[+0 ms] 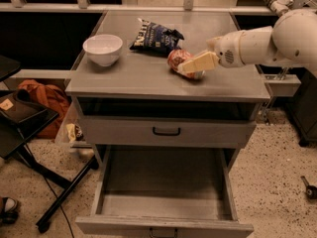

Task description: Place coke can into middle drawer

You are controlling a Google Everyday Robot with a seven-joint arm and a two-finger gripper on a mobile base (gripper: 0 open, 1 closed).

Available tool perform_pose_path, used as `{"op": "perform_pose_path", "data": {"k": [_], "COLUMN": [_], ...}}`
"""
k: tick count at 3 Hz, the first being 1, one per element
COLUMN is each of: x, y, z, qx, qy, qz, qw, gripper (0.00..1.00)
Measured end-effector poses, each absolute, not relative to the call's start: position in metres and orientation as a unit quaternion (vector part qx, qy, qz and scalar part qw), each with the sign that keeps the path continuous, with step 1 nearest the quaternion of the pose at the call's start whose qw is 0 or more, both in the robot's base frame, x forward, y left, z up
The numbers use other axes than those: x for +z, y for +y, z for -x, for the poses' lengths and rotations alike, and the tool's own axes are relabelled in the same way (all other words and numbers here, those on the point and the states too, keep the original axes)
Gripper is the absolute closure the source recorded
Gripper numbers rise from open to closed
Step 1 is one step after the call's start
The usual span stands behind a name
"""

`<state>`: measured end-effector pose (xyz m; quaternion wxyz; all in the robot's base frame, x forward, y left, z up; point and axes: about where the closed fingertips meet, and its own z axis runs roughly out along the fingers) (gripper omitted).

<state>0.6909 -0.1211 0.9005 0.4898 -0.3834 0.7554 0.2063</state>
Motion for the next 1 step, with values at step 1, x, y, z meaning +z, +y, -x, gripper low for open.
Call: {"op": "perform_pose_path", "data": {"k": [1], "x": [0.9005], "y": [-0.1211], "z": [-0.6909], "qx": [0.206], "qy": [0.755], "qz": [0.383], "qw": [0.49], "gripper": [0.0]}}
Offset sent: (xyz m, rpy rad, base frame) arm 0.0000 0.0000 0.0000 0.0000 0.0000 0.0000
